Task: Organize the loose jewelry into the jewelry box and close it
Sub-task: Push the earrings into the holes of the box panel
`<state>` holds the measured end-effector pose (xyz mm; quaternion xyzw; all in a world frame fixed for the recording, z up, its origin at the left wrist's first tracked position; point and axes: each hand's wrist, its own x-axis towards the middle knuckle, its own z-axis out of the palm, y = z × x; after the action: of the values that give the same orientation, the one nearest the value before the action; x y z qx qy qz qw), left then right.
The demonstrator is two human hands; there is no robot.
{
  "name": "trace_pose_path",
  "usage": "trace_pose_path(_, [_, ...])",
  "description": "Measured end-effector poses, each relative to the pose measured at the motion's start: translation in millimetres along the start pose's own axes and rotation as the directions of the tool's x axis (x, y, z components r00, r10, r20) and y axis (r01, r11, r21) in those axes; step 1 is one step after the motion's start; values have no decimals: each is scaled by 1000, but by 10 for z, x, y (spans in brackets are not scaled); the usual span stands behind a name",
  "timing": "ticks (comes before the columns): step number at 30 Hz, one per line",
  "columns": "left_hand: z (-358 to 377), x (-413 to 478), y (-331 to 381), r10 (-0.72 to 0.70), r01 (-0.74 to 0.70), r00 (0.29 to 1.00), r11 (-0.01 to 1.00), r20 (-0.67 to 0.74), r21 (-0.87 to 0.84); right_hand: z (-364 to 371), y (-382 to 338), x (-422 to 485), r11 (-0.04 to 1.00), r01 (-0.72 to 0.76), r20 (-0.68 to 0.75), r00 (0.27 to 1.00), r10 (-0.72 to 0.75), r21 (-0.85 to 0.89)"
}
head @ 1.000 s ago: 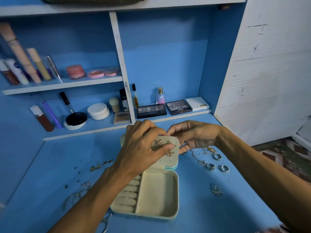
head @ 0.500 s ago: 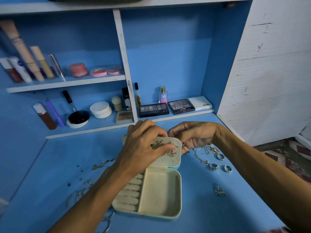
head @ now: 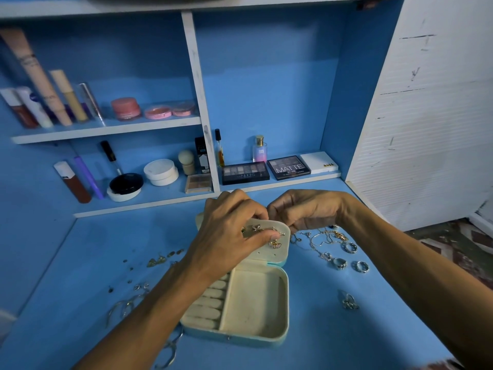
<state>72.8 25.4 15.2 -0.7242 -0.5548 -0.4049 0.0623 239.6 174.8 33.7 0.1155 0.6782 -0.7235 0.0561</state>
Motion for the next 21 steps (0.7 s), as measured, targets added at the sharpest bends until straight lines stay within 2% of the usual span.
trace_pose_path(6, [-41, 1, -21, -6, 6, 1000, 1000, 7, 25, -44, 83, -91, 998, 10, -25, 1000, -8, 60])
trace_pose_path(9, [-93, -5, -24, -23, 23, 999, 1000, 40, -7, 42, 131, -177, 996, 35, -165, 986, -22, 76])
trace_pose_path(12, [-171, -20, -54, -34, 37, 998, 997, 45, -67, 193, 199, -288, 997, 81, -393, 917, -70, 12])
trace_pose_path(14, [-220, -40, -112, -70, 72, 997, 993, 28, -97, 302, 257, -341, 993, 117, -482, 868, -118, -32])
trace_pose_path(21, [-362, -170, -265, -180, 178, 984, 981, -15, -80, 484, 308, -388, 973, 230, -567, 798, -205, -29])
